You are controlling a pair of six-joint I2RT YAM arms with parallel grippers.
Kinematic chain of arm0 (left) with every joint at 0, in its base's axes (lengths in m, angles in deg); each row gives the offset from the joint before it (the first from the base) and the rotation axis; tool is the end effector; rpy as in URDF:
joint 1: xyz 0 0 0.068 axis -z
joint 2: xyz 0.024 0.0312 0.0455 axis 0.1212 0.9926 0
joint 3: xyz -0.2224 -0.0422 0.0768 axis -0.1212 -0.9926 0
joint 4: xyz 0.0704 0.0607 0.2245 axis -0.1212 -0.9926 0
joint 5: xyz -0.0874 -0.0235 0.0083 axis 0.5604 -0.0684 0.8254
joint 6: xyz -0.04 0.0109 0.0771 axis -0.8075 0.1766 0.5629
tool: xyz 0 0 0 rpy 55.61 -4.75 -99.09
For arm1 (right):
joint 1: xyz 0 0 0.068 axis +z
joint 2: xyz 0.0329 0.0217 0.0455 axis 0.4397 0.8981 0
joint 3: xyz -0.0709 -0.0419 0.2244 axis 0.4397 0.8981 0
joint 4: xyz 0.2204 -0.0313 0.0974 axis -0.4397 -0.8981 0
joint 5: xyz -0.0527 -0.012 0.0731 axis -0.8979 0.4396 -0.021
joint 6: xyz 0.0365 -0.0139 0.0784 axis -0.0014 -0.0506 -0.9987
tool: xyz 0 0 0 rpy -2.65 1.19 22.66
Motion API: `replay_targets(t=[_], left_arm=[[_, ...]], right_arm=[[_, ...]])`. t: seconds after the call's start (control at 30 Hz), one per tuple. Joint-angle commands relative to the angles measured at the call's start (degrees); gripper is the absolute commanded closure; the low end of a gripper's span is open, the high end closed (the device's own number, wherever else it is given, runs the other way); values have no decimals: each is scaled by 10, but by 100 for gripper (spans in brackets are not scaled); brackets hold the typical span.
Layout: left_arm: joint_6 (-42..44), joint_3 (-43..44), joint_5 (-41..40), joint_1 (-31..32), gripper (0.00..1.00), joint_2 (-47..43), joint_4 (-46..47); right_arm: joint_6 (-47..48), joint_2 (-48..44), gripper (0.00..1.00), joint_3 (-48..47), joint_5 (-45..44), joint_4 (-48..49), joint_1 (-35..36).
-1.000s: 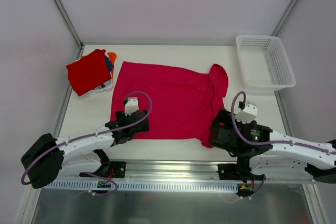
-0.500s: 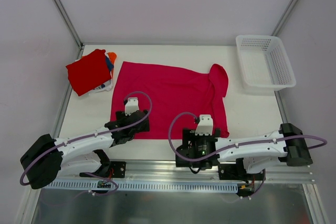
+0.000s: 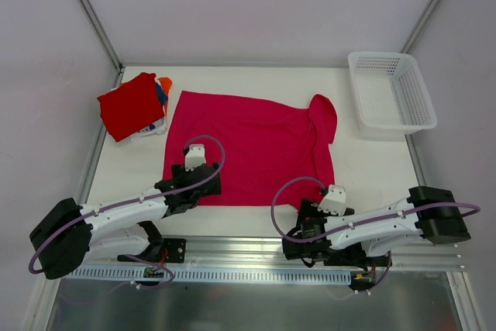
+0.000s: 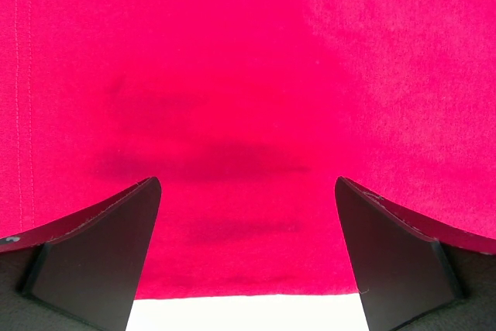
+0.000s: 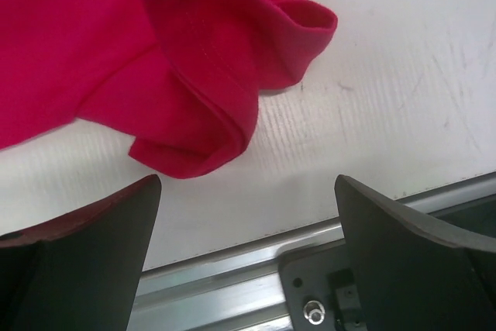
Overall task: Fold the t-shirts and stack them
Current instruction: Flatten out the tshirt
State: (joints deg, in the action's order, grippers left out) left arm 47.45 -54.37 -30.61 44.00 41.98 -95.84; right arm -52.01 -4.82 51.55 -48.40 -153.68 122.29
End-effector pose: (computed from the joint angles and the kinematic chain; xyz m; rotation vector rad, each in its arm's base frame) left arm 0.1743 -0.1444 0.1280 -0.0619 2.2099 -0.1357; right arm 0.0413 0.1352 0.1249 -0.0716 2.3008 -0.2408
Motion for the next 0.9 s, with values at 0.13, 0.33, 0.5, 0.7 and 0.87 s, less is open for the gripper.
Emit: replay_targets(t=[0.13, 0.33, 0.5, 0.7, 0.87], left_arm=[[-2, 6, -12, 5, 3, -8, 10], [-1, 6, -13, 6, 3, -7, 10], [-1, 5, -12, 6, 3, -8, 11], [0, 6, -13, 7, 3, -6, 11], [1, 8, -14, 7, 3, -1, 11]], right_arm=[[-72, -50, 2, 30, -10, -36, 1], [-74, 10, 8, 3, -28, -40, -4], [0, 46, 15, -5, -28, 17, -29], [33, 66, 24, -8, -29, 43, -49], [69, 70, 31, 1, -30, 81, -70]])
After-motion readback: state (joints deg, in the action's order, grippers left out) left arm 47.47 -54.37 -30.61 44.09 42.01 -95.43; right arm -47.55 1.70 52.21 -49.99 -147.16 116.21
